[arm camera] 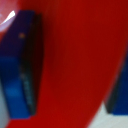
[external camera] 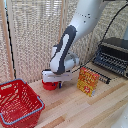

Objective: Please locate the crimson dish within your space. Move your hand towards it gently. Tenderly hold the bowl carefully using your fingers and raise it. With caution, shift it towards the basket. Kindly let loose of the dish to drop it in the basket.

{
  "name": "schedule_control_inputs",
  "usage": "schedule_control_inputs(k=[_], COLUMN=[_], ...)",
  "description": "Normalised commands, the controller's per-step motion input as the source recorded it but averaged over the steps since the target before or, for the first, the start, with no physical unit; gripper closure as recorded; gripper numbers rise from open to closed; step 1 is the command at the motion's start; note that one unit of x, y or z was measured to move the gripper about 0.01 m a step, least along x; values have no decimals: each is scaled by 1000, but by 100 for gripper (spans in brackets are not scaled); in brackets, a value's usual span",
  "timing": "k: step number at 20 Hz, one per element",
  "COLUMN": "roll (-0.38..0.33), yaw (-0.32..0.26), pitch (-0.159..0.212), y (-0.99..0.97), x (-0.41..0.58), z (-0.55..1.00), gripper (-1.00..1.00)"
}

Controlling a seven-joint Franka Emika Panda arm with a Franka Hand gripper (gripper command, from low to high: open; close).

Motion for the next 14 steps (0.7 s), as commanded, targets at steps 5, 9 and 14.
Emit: schedule_control_inputs(k=[5, 9, 14], roll=[-19, 0, 13], yaw=[0, 0, 12], pitch=[2, 104, 182], y=[123, 8, -15], x=[25, 216, 412], z=[29, 562, 762], gripper=[100, 100, 100])
